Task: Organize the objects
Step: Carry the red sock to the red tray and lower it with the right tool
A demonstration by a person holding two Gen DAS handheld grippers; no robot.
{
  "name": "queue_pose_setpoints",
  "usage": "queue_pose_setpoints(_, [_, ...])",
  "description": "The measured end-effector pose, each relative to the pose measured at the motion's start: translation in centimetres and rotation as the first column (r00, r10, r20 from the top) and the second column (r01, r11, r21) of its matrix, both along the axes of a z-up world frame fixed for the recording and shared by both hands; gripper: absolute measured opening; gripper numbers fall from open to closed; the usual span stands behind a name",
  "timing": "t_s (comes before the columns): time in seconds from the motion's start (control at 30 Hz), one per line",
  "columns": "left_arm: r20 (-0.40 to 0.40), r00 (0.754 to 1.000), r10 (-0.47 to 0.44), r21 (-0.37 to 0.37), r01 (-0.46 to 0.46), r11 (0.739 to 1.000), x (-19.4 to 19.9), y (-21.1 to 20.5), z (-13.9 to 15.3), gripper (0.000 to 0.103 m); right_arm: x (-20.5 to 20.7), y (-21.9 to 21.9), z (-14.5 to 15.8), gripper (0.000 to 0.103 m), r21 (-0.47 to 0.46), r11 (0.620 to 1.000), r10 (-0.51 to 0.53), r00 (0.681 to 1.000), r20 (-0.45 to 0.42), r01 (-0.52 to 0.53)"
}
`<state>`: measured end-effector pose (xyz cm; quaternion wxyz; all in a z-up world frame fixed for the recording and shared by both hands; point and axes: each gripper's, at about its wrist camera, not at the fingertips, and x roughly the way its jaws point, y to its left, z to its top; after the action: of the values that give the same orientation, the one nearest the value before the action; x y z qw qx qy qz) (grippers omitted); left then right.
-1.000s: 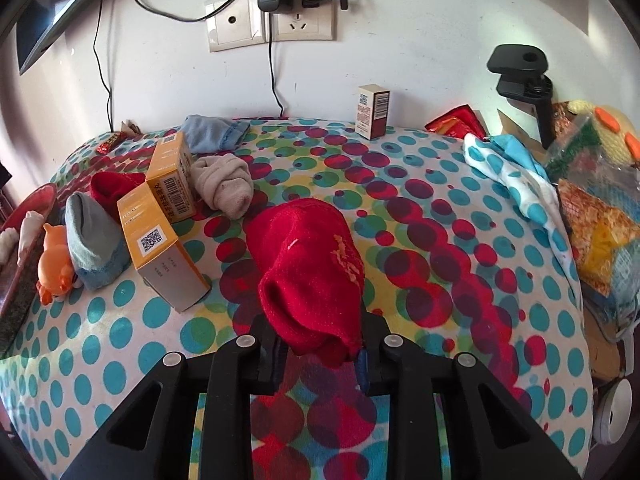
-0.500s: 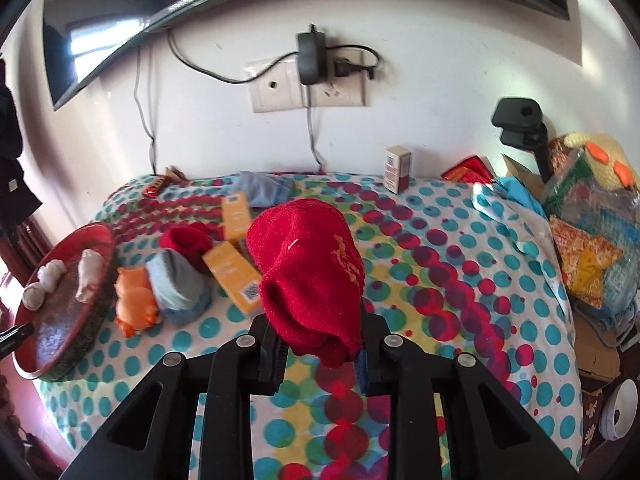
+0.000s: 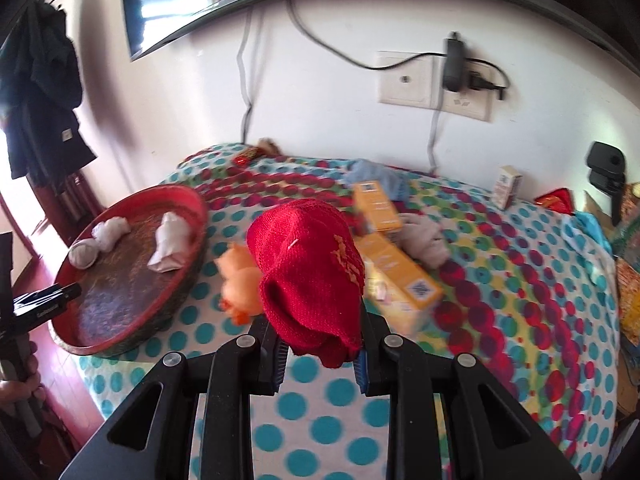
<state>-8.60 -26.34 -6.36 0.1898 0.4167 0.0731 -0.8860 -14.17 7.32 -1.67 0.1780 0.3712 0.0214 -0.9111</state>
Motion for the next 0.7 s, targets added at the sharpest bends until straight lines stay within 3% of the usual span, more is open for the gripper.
queue_pose_setpoints(0.3, [0.001, 1.0, 0.007, 0.007, -0.007, 1.0, 0.0, -0.2, 0.0, 0.052, 0.9, -8.4, -0.8, 0.024, -0.003, 0.986, 0.169, 0.985, 0.031, -0.169])
queue_pose_setpoints(0.47, [-0.007, 1.0, 0.023, -0.024, -0.023, 0.999, 0.1, -0.1, 0.2, 0.052, 1.5, -12.7, -1.4, 0.024, 0.003, 0.967, 0.254, 0.966, 0.048, -0.254])
queue_pose_setpoints(0.7, [-0.015, 0.999, 0.038, -0.029, -0.038, 0.999, 0.3, -0.5, 0.3, 0.052, 1.5, -17.0, -2.4, 0.024, 0.018, 0.946, 0.322, 0.944, 0.071, -0.324])
